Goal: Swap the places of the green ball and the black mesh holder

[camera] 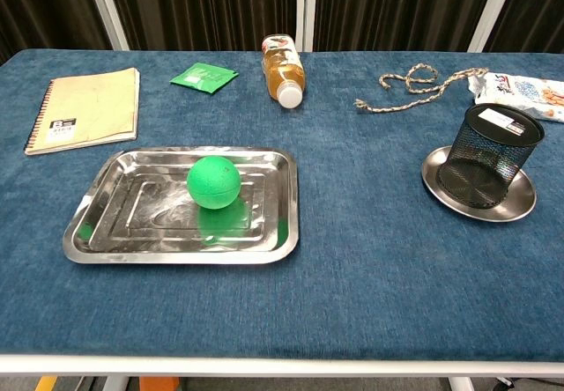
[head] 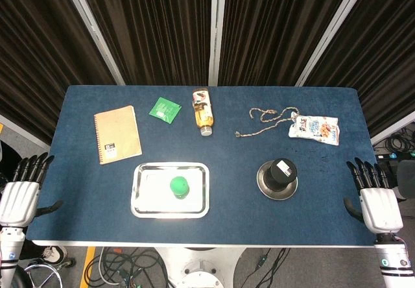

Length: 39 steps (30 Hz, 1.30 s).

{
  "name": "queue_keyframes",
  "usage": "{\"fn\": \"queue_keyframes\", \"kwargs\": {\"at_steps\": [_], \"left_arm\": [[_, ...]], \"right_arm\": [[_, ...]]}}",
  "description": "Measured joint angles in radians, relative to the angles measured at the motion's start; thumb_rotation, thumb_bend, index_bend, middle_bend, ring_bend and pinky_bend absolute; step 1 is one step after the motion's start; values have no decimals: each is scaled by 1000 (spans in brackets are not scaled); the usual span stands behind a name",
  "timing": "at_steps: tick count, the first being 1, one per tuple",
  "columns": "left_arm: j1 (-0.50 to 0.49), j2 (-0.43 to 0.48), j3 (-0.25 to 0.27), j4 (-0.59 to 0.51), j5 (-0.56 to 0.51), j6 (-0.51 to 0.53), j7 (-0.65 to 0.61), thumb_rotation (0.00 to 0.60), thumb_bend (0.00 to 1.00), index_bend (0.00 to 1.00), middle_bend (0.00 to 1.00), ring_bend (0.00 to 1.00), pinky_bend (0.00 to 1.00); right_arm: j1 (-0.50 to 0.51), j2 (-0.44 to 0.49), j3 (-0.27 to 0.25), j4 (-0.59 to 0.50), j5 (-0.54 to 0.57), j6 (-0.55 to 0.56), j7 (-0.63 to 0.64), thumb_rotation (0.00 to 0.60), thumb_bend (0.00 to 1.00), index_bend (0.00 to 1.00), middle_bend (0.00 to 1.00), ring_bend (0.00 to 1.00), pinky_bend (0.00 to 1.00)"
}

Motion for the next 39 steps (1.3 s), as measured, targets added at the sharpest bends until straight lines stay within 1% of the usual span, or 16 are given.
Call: {"fn": "queue_keyframes", "kwargs": {"at_steps": [10,19,25,32,39], "left_arm": [[-2,0,6,-8,15,-2,18,600,0,40,33,0,50],[-11,-14,14,-13,27,-16,40,600,0,40,33,0,50],[-8,-20,16,-15,39,-4,38,600,0,40,33,0,50],[-7,-22,19,-5,42,-3,23,600,0,41,33,0,50],[-6,-24,22,17,40,-9,4,600,0,40,33,0,50]], "right_arm": [[8,8,0,-7,0,-16,-2,600,266,0,0,0,0],[50,9,-1,-35,0,-84,-29,600,263,0,0,0,0],[118,19,22,-80,36,-188,-116,600,261,0,0,0,0],[229,4,54,-129,153,-358,-216,600,261,0,0,0,0],[308,-58,66,-131,217,-427,-291,600,262,0,0,0,0]]}}
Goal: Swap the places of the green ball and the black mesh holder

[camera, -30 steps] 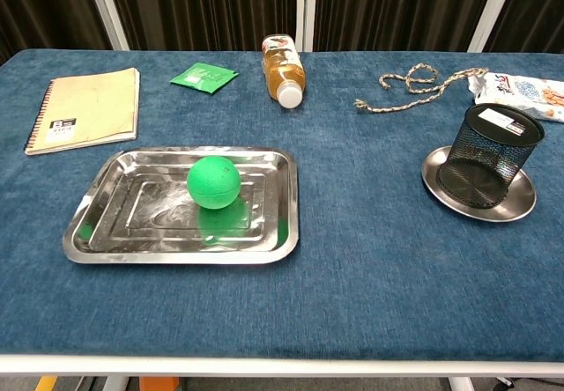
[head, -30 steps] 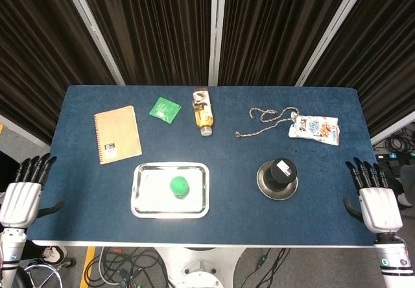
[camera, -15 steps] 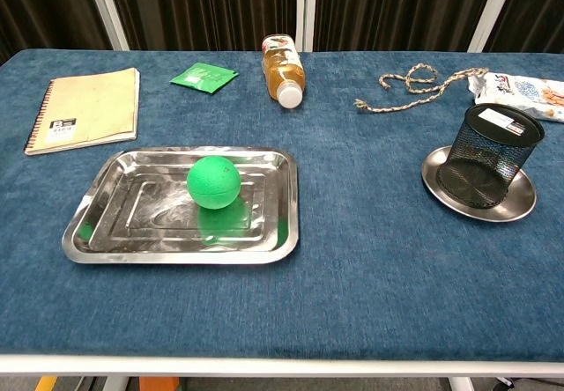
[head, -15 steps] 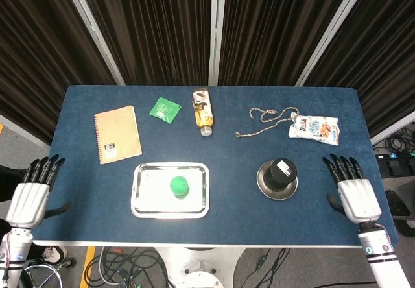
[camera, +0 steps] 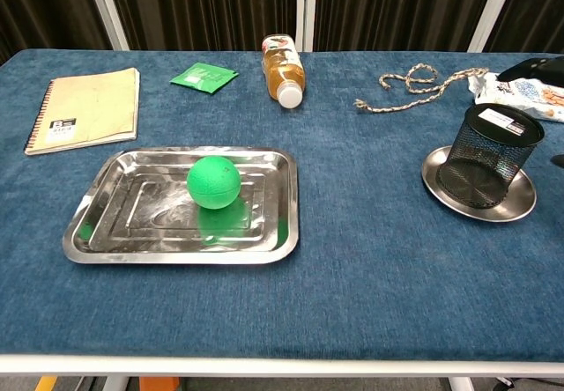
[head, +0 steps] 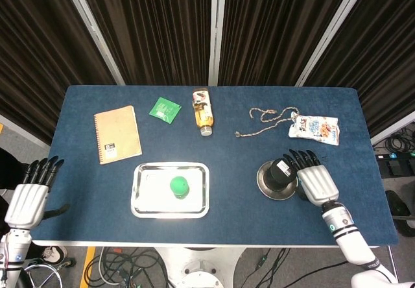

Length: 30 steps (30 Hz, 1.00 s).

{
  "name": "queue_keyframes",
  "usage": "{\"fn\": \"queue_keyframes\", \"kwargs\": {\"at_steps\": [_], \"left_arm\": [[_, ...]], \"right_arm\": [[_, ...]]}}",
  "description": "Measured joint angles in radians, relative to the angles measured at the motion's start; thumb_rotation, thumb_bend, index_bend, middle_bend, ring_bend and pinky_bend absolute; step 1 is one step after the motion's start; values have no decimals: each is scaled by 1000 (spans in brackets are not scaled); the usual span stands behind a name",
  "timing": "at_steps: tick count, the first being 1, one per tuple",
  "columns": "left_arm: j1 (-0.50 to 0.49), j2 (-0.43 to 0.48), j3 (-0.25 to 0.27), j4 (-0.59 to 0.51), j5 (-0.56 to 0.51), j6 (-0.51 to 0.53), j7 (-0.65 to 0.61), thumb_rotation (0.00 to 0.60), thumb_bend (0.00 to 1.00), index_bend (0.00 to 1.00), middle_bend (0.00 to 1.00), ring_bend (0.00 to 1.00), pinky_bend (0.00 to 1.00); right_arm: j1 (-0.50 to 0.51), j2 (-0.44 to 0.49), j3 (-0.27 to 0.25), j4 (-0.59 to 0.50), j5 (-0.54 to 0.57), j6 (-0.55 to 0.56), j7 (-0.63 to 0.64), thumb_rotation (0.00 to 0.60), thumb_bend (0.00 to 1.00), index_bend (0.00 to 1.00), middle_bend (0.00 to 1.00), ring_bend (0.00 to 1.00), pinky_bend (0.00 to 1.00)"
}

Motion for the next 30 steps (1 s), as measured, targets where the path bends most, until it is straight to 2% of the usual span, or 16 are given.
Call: {"fn": "queue_keyframes", "kwargs": {"at_steps": [11,13,15,19,30], "left_arm": [[4,-3,5,23,-5,-5,-27,600,0,40,33,0,50],[5,-2,5,29,-6,-4,-32,600,0,40,33,0,50],[6,-1,6,31,-7,-5,-36,600,0,41,33,0,49],[6,-2,7,36,-5,-6,-41,600,0,41,33,0,50],[5,-1,8,35,-6,-12,-40,600,0,43,33,0,50]], "right_arm": [[97,-91,25,43,145,-78,-53,600,284,0,5,0,11],[111,-102,27,48,167,-85,-60,600,309,0,22,0,58],[126,-112,26,54,183,-92,-67,600,342,0,57,4,147],[138,-121,22,66,189,-92,-60,600,384,0,120,45,241],[151,-133,4,85,185,-64,-38,600,440,0,225,131,310]]}}
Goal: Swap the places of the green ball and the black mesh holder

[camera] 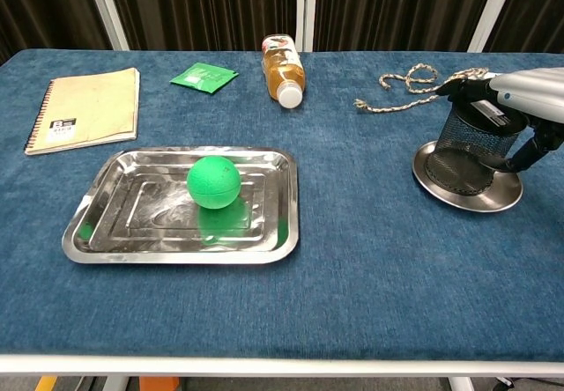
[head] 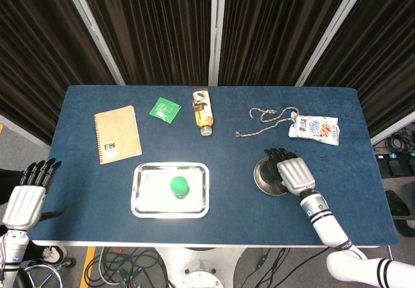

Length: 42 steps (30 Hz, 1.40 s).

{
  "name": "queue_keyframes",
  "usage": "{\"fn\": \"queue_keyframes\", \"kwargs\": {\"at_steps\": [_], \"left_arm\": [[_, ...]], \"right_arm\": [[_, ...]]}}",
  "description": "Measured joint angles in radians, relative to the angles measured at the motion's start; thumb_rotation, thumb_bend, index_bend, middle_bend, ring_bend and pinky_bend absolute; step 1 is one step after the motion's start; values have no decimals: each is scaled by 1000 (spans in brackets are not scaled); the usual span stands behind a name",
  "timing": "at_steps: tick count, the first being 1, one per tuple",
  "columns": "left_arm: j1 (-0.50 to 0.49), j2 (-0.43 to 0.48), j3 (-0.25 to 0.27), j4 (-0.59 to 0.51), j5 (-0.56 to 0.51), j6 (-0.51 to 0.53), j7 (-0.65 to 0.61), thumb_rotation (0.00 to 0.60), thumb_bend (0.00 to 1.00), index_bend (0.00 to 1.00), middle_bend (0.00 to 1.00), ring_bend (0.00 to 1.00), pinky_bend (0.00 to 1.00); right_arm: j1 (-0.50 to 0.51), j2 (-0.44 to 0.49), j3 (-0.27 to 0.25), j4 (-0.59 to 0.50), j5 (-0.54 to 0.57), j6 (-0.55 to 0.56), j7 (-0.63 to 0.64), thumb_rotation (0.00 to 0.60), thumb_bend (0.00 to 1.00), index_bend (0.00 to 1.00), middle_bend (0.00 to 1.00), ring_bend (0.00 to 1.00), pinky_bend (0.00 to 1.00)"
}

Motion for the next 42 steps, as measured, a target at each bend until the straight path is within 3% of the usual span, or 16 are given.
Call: {"fn": "queue_keyframes", "kwargs": {"at_steps": [13,22,30,42], "left_arm": [[-4,5,0,-10,0,-8,3,600,0,46,33,0,50],[-2,8,-1,-15,1,-1,5,600,0,46,33,0,50],[4,12,0,-8,-6,1,-2,600,0,46,33,0,50],[8,8,0,16,-11,0,-24,600,0,46,33,0,50]], "right_arm": [[-3,46,-11,-49,-44,35,40,600,457,0,265,151,331],[68,64,27,-114,-20,9,-20,600,457,0,260,151,332],[177,-25,54,-105,60,-42,-96,600,457,0,254,151,326],[297,-159,67,52,166,-105,-126,600,456,0,230,152,288]]}}
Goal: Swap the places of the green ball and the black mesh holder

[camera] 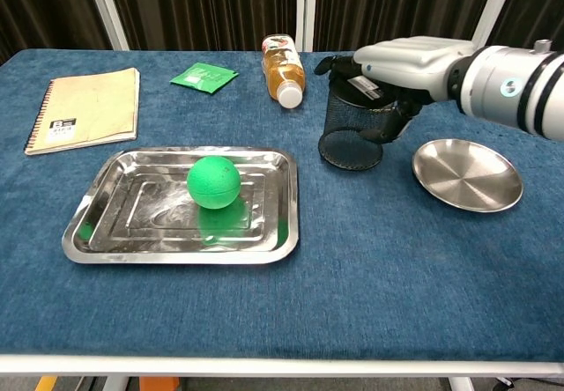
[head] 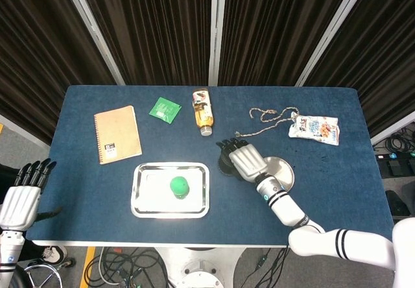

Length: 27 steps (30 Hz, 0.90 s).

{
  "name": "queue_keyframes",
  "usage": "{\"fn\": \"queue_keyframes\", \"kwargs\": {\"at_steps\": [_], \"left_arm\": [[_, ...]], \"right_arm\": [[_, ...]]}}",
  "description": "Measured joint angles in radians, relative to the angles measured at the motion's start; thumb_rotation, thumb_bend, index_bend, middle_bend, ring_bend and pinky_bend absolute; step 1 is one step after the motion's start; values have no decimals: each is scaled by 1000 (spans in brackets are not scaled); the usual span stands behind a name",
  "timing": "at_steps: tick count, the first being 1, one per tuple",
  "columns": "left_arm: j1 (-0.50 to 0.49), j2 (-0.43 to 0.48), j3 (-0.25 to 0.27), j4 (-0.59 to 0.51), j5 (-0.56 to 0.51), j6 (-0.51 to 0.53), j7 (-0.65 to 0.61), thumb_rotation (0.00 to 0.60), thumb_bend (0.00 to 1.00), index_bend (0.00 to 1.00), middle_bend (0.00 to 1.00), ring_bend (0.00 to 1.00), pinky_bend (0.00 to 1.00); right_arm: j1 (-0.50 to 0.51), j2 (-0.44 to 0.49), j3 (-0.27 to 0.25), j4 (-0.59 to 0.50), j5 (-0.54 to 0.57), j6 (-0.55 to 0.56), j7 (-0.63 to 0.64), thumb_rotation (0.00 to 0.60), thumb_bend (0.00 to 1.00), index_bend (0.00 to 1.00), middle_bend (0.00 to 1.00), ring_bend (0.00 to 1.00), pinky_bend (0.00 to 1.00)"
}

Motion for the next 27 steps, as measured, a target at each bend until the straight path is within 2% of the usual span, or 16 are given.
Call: {"fn": "queue_keyframes", "kwargs": {"at_steps": [5,7,9,12,22,27], "left_arm": [[-1,-4,3,15,-4,-12,-7,600,0,45,33,0,50],[0,-6,3,20,-5,-12,-11,600,0,45,33,0,50],[0,-6,3,22,-5,-11,-14,600,0,46,33,0,50],[0,-6,4,21,-3,-11,-13,600,0,46,33,0,50],[-5,3,0,4,3,-10,0,600,0,46,33,0,50],[-22,19,-4,-16,26,-14,14,600,0,52,33,0,54]], "right_arm": [[18,-19,-14,27,7,-4,7,600,419,0,179,133,259],[21,-20,-18,29,5,-1,9,600,360,0,131,84,230],[23,-20,-20,28,1,1,16,600,273,0,65,17,160],[24,-17,-23,25,-9,4,34,600,211,0,8,0,65],[17,14,-35,-3,-29,17,80,600,158,0,0,0,37],[-14,89,-31,-68,-75,54,128,600,176,0,0,0,24]]}}
